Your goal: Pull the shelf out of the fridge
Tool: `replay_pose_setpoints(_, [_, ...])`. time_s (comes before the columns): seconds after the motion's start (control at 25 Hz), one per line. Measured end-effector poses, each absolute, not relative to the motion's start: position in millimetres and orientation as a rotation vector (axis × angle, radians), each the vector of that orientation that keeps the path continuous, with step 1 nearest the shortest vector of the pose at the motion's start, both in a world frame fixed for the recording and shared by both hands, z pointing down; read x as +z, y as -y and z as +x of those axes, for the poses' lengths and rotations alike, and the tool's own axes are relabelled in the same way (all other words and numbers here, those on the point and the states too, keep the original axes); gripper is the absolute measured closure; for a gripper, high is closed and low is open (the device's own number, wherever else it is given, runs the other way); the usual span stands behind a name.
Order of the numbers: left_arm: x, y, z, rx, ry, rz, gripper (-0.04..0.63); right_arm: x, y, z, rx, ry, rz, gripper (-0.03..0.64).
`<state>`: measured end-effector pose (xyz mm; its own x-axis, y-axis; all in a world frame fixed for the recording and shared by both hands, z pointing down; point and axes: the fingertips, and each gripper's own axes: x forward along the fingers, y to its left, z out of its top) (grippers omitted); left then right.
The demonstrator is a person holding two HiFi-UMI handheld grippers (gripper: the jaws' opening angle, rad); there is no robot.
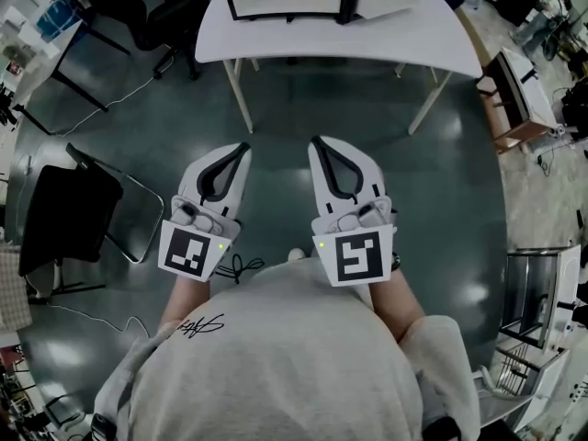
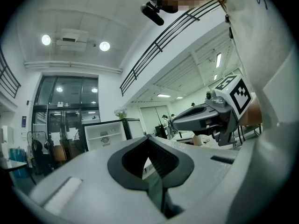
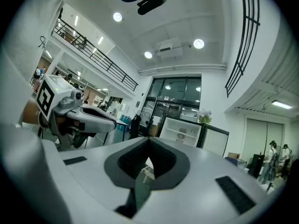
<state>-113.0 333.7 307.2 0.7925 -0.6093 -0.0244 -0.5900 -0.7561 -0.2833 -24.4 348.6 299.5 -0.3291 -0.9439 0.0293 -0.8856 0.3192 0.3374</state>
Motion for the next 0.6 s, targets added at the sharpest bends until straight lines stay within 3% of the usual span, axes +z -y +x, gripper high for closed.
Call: replay_pose_setpoints(0.6, [310,-326,-113,-0.097,-0.900,-2.723,0.591,297,-341,-23,-0.370,2.339,1.714,0.604])
